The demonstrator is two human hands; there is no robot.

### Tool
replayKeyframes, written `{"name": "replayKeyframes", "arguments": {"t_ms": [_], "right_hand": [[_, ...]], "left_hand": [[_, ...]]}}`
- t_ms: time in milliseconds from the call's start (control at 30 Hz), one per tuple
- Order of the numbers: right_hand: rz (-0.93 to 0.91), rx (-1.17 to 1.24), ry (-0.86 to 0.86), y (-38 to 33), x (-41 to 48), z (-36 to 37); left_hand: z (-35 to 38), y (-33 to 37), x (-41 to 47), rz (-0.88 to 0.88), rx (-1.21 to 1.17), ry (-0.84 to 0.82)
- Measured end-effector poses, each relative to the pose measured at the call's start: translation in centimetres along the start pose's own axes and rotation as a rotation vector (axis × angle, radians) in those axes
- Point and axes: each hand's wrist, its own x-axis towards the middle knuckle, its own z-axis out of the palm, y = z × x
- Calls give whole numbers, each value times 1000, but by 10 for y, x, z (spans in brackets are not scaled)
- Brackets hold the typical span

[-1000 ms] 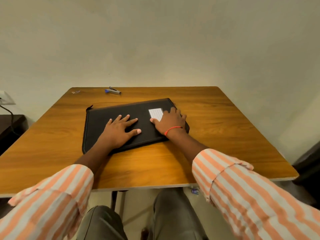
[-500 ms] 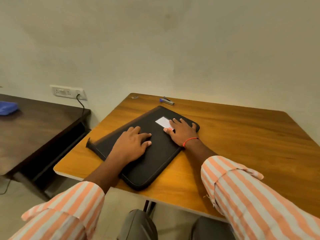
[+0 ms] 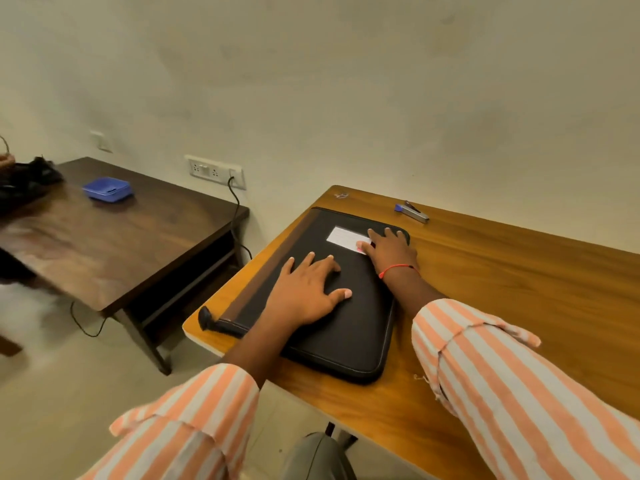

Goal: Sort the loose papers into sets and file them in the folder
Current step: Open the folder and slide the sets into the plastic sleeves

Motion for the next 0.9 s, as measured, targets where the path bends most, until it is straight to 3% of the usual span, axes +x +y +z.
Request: {"name": "replayKeyframes", "arguments": {"t_ms": [333, 467, 600, 900], "right_hand": [[54, 68, 93, -2, -11, 7], [34, 70, 88, 1, -12, 4], [-7, 48, 192, 18, -6, -3], [147, 136, 325, 68, 87, -22]], "left_hand": [[-9, -20, 7, 72, -34, -56], [-20, -5, 21, 26, 49, 3], [-26, 21, 64, 49, 107, 48], [12, 18, 119, 89, -29, 69]]}}
